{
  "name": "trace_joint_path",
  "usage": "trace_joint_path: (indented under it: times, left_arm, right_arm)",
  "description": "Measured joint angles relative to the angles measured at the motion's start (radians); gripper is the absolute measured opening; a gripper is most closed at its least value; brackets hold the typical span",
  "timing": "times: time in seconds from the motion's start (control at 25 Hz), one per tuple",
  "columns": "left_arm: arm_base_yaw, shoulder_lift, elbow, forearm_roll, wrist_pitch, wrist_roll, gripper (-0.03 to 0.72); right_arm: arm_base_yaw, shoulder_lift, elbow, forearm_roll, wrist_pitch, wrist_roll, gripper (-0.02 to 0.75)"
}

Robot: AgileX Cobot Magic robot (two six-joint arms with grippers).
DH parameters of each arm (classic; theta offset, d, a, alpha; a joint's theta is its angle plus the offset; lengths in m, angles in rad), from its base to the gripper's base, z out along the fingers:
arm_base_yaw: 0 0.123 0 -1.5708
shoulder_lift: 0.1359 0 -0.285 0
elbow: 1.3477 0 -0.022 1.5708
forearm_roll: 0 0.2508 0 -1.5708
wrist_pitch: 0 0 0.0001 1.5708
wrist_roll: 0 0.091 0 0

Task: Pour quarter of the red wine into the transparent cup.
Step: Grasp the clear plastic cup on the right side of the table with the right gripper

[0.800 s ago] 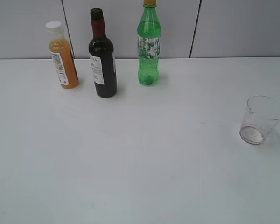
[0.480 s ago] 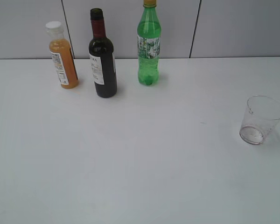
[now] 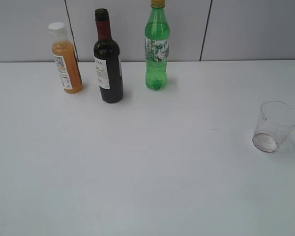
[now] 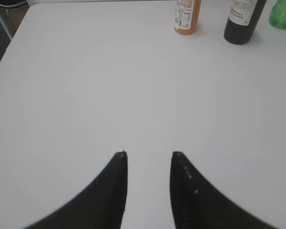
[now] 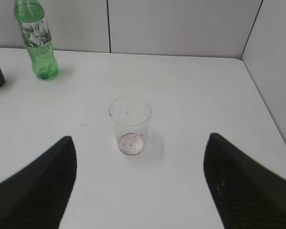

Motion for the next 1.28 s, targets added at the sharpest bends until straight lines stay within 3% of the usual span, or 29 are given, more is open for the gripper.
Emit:
trace_joint_path:
  times: [0.4, 0.8, 1.28]
  left_arm:
    - [0.0, 0.0, 0.0, 0.0, 0.0, 0.0, 0.24]
    - [0.0, 0.0, 0.0, 0.0, 0.0, 0.0, 0.24]
    - [0.0, 0.0, 0.0, 0.0, 0.0, 0.0, 0.24]
  right_arm:
    - [0.0, 0.245, 0.025, 0.07, -0.368, -0.048, 0.646]
    - [0.0, 0.36, 0.225, 0.092, -0.753, -0.051, 0.626]
    - [0.021, 0.668, 0.256, 0.084, -1.001, -0.052, 0.61]
